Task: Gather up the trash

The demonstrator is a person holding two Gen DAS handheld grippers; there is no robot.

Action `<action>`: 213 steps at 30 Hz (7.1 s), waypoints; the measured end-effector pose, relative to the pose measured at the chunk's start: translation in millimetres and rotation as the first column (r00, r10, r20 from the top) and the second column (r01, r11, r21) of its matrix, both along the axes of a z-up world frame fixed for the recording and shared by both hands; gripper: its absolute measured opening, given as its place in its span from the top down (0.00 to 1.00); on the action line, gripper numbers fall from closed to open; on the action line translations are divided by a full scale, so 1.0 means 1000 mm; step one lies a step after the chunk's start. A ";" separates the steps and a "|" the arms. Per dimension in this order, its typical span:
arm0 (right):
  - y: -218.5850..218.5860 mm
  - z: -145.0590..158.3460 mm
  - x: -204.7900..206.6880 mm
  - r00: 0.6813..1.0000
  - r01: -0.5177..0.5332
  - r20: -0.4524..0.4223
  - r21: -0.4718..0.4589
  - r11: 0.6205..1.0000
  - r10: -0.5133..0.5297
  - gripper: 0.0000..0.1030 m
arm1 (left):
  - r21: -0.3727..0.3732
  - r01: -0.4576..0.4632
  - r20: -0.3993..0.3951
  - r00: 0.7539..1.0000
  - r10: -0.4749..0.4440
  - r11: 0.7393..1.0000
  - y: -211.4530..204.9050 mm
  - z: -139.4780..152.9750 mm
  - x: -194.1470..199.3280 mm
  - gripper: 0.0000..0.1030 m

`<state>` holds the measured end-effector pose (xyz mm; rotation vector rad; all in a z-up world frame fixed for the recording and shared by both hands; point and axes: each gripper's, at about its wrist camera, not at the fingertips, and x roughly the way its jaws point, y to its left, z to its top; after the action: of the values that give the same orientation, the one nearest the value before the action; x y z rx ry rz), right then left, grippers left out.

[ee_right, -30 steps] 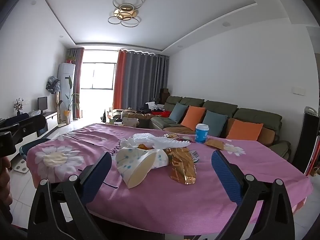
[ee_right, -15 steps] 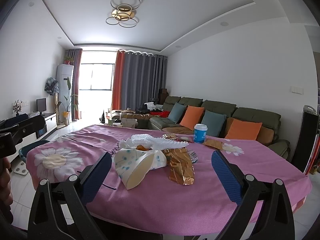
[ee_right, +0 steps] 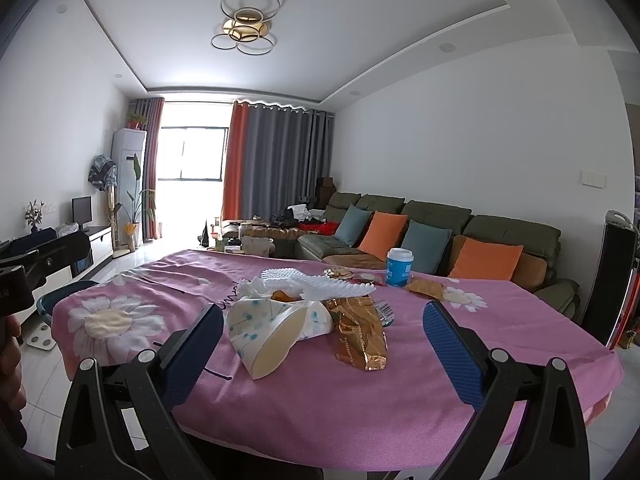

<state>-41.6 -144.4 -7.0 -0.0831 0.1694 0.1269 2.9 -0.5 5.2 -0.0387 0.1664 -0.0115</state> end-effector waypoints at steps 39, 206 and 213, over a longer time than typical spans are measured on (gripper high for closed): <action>-0.001 0.000 0.001 1.000 -0.014 -0.025 0.016 1.000 0.014 0.06 | 0.000 -0.009 0.004 1.000 0.009 1.000 0.003 -0.004 0.001 0.05; 0.192 0.047 0.173 0.789 -0.584 -0.221 0.015 0.811 0.573 0.07 | -0.152 -0.317 -0.138 0.945 0.298 0.936 0.201 0.027 0.084 0.05; 0.112 0.037 0.148 0.907 -0.395 -0.174 -0.036 0.918 0.383 0.07 | -0.150 -0.169 -0.183 0.973 0.141 0.974 0.118 0.014 0.106 0.05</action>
<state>106.2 -32.2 30.3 -0.1770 0.3215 0.5298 108.6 117.2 19.0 -0.2180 0.3338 0.1349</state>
